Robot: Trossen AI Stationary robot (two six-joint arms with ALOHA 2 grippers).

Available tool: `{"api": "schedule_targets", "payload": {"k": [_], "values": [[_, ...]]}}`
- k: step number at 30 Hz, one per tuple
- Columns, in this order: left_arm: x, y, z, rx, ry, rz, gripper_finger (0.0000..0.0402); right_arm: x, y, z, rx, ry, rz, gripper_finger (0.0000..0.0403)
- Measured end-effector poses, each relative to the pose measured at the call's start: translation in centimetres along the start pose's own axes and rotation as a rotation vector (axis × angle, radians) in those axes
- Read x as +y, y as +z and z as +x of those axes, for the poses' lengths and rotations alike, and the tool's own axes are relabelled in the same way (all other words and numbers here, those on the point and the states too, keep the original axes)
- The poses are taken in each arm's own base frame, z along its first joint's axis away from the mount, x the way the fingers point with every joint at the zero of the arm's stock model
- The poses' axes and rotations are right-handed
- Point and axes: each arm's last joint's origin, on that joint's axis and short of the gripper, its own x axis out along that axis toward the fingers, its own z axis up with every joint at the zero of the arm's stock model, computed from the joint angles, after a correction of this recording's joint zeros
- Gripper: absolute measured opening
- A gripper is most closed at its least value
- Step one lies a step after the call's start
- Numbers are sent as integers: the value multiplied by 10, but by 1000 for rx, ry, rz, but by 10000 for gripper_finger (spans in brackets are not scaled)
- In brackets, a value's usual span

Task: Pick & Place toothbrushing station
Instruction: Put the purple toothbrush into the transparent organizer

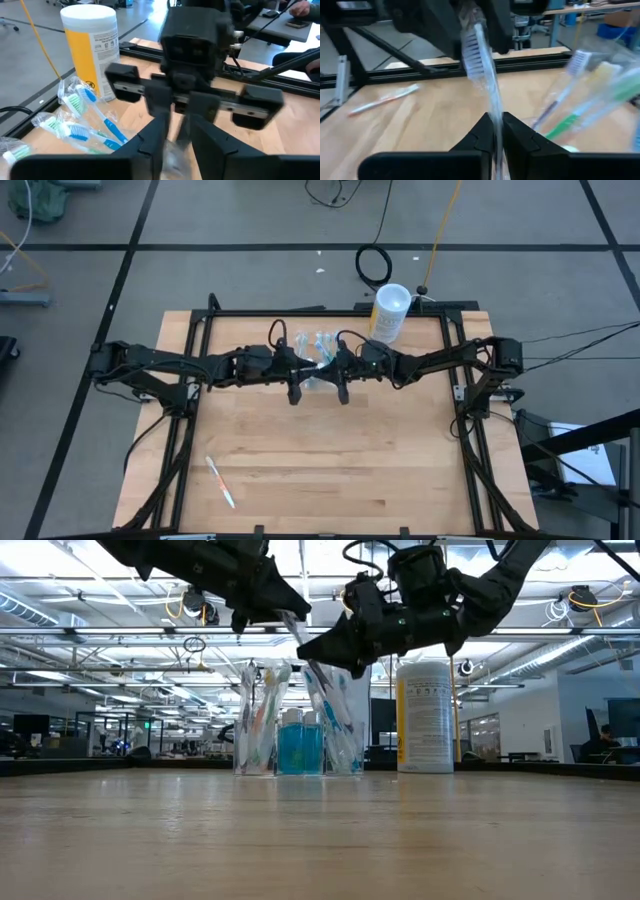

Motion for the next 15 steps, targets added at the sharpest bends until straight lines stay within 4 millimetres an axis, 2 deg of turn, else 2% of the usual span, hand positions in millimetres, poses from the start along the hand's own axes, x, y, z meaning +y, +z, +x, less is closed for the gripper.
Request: {"api": "schedule_targets", "payload": {"k": [5, 12, 15], "values": [[1, 0, 0, -4, 24, 2, 110, -13, 10, -8, -40, -91, -14, 19], [4, 2, 0, -23, 121, -2, 111, -26, 32, -22, -138, -164, -46, 16], [2, -3, 1, 8, 112, 3, 111, -32, 39, -27, -174, -205, -58, 16]]}}
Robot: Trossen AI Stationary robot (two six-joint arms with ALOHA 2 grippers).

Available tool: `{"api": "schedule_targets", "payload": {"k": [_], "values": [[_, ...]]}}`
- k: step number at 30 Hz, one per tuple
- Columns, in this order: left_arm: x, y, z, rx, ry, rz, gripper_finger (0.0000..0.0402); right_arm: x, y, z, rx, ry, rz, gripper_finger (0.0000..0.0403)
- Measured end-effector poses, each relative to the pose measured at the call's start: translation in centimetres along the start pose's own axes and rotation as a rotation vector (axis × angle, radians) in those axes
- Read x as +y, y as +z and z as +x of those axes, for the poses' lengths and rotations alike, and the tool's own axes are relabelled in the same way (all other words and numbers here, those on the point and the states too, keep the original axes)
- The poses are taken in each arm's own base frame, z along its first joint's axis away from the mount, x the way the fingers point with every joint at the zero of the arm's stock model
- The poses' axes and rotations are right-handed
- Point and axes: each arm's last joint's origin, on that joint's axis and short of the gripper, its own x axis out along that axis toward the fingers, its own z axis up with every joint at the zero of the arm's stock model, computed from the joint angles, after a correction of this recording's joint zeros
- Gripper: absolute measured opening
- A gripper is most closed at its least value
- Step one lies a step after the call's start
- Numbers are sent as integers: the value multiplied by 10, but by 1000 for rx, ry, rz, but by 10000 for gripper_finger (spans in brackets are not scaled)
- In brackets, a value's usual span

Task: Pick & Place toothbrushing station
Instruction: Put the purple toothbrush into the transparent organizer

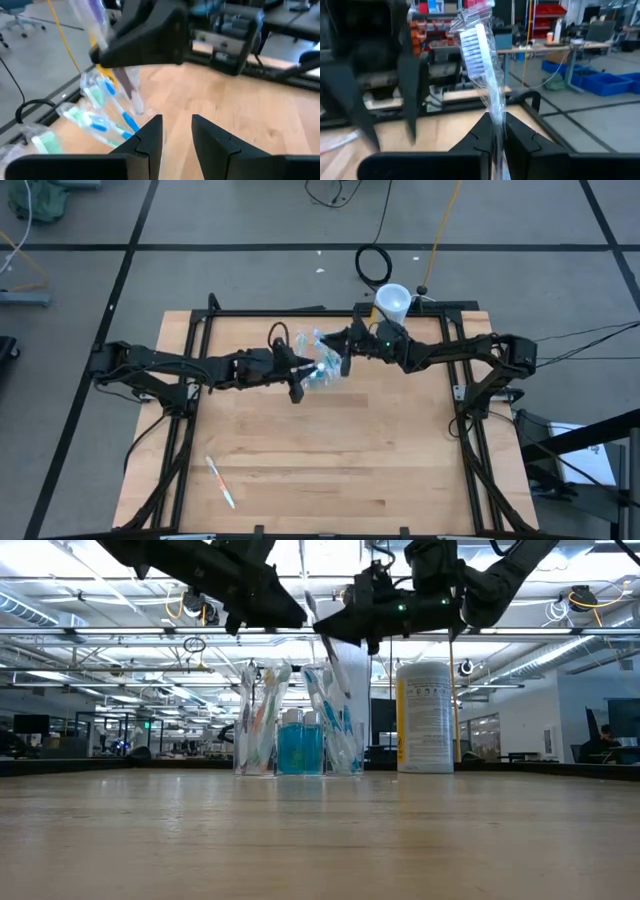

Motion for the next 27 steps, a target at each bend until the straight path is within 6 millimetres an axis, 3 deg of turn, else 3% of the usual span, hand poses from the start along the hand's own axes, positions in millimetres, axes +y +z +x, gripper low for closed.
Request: {"api": "schedule_targets", "payload": {"k": [8, 13, 18, 27], "values": [[1, 6, -1, -58, 44, -24, 111, 4, -18, -8, 40, -23, -20, 17], [1, 8, -1, -77, 35, -44, 111, 0, -11, -12, -81, -50, -36, 17], [1, 9, -1, -85, 34, -45, 111, -6, -7, -13, -123, -59, 98, 17], [-1, 10, -2, -93, 24, -46, 111, -8, -53, 4, -82, -111, 189, 17]]}}
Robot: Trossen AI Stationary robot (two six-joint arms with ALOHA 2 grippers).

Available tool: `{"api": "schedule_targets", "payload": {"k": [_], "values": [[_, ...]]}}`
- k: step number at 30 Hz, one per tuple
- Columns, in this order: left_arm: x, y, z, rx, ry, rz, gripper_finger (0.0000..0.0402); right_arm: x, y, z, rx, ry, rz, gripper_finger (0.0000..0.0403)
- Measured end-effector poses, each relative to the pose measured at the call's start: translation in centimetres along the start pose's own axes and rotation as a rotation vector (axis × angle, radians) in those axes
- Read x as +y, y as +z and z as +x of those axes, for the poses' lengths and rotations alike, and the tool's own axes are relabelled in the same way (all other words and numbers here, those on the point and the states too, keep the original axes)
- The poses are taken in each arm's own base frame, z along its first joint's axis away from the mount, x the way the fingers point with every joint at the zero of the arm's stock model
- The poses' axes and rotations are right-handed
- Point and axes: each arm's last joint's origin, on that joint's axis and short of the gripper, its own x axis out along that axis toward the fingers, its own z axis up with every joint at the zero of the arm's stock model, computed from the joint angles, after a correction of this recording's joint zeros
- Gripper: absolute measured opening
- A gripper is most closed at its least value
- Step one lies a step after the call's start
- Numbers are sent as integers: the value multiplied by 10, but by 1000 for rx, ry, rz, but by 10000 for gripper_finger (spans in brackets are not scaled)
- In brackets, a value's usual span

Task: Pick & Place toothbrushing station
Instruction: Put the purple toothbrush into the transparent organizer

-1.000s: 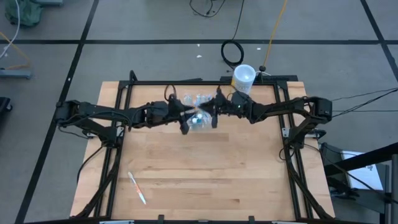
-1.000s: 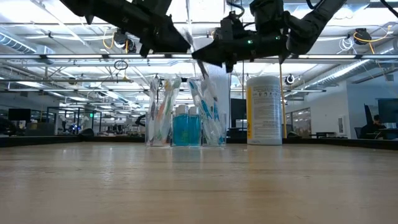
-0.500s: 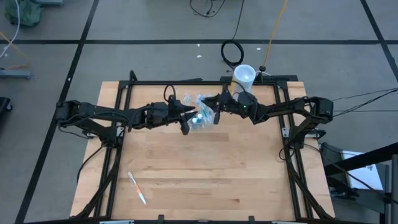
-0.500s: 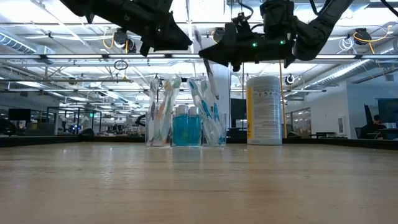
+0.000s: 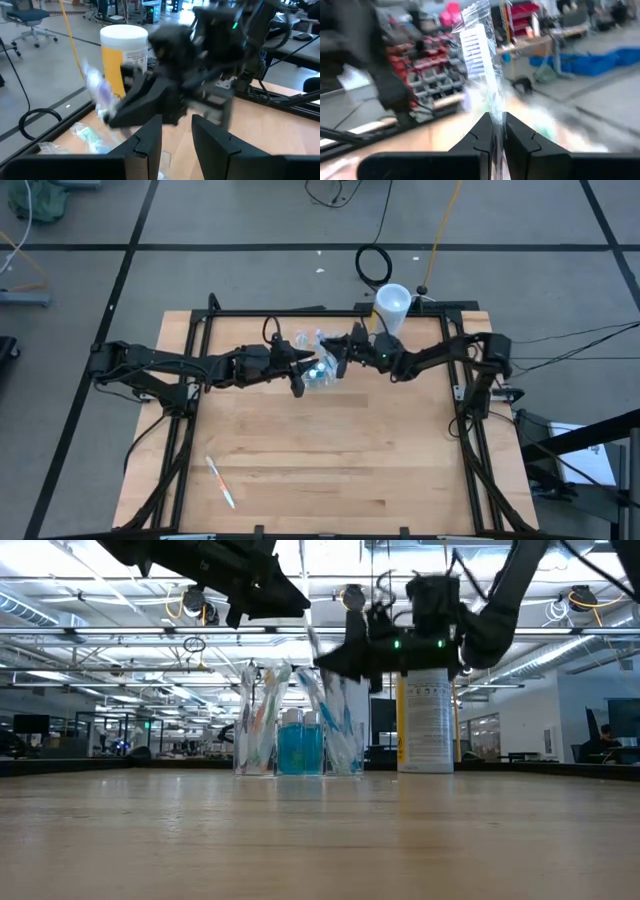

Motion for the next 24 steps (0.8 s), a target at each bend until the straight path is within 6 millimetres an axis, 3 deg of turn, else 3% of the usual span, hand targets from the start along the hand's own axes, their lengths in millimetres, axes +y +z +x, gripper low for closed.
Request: {"api": "schedule_targets", "payload": {"k": [4, 8, 24], "values": [[-3, 0, -1, 1, -10, 2, 111, -6, -23, 2, 45, -55, 48, 17], [-4, -2, -1, 18, -13, 8, 111, -5, -33, 3, 72, -53, 30, 17], [-3, -5, -1, 43, -7, 17, 111, 33, -38, 0, 11, -257, -138, 18]]}}
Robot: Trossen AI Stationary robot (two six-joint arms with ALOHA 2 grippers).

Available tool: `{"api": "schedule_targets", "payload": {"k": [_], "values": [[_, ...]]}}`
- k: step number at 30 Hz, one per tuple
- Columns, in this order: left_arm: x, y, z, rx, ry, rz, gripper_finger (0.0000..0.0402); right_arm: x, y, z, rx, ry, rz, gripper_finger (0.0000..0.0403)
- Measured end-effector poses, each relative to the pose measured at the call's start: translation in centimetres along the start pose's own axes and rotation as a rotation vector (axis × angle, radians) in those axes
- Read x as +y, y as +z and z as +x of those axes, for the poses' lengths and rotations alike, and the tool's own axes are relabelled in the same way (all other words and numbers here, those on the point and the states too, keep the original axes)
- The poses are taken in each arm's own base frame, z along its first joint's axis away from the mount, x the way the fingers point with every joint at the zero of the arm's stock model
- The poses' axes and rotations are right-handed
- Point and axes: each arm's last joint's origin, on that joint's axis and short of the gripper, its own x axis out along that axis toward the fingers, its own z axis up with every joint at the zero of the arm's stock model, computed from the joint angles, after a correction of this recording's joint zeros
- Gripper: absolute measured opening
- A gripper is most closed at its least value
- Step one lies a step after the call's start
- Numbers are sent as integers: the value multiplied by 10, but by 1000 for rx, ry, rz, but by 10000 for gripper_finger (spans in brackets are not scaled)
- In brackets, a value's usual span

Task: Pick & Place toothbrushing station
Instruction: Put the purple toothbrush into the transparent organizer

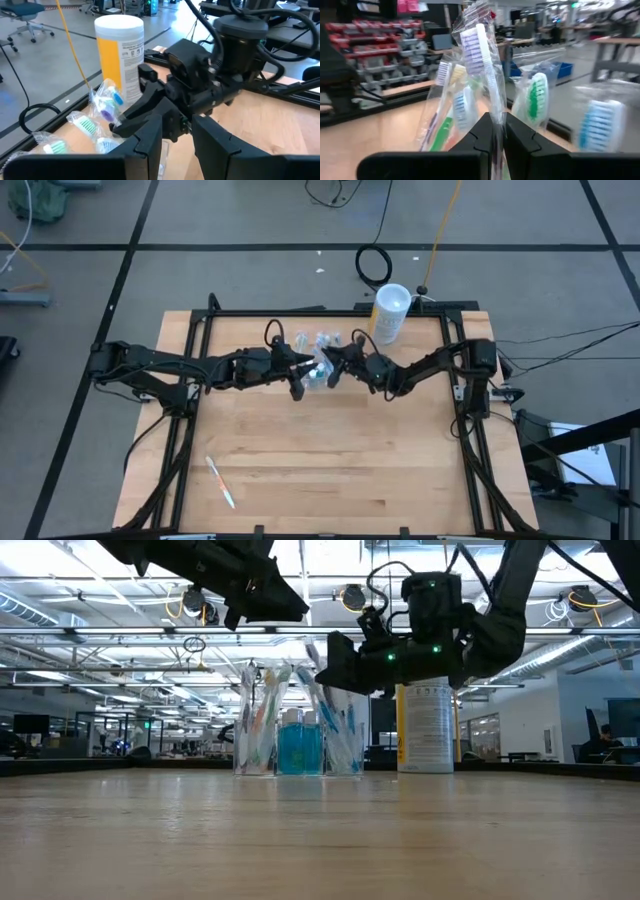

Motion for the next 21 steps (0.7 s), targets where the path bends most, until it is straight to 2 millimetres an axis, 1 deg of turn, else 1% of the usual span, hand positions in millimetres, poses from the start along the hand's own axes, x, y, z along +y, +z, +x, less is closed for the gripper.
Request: {"api": "schedule_targets", "payload": {"k": [3, 8, 12, 16, 21], "values": [[0, 0, 0, 0, 0, 0, 111, 10, -1, -5, -3, -60, -49, 18], [0, 0, 0, -1, 2, 0, 111, 23, -2, -13, 0, -176, -78, 18], [0, 0, 0, -1, 2, 0, 111, 28, -10, -18, 64, -236, -111, 18], [0, 0, 0, -1, 2, -1, 111, 31, -15, -20, 105, -232, -121, 18], [0, 0, 0, -1, 2, -2, 111, 30, -16, -20, 108, -235, -121, 19]]}}
